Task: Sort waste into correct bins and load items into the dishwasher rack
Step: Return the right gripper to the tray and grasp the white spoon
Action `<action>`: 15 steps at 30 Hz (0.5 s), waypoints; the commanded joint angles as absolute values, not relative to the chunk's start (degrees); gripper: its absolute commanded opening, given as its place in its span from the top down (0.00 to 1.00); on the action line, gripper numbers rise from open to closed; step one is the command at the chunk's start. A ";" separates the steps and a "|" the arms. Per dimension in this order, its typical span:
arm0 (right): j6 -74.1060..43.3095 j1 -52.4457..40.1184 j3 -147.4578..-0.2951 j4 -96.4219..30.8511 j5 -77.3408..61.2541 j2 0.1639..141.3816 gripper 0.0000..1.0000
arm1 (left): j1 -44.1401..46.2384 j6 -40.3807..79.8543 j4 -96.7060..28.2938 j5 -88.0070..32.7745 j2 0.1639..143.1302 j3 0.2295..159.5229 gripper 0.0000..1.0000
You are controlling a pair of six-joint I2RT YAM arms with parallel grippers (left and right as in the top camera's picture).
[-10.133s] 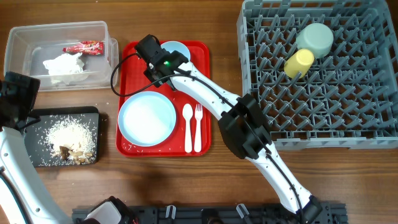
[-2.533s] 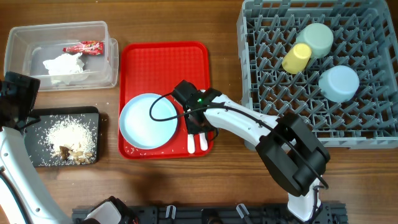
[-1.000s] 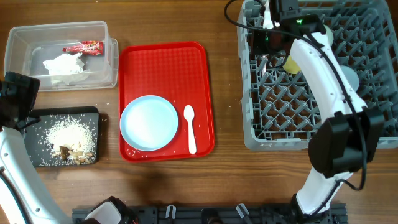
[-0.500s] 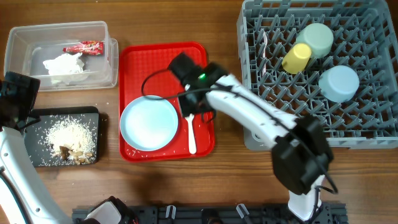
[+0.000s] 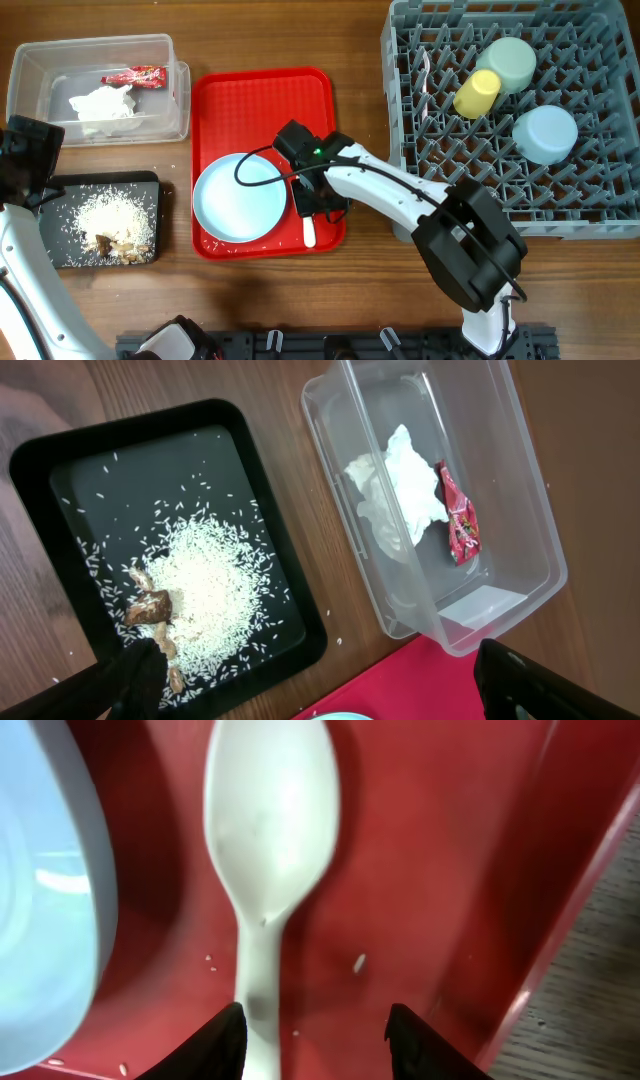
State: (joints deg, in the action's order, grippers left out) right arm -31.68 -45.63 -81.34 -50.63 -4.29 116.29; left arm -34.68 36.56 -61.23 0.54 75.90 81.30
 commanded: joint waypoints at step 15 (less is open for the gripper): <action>-32.95 -48.80 -81.03 -51.09 -1.93 119.87 0.64 | -35.00 36.49 -61.08 0.51 75.75 81.97 0.00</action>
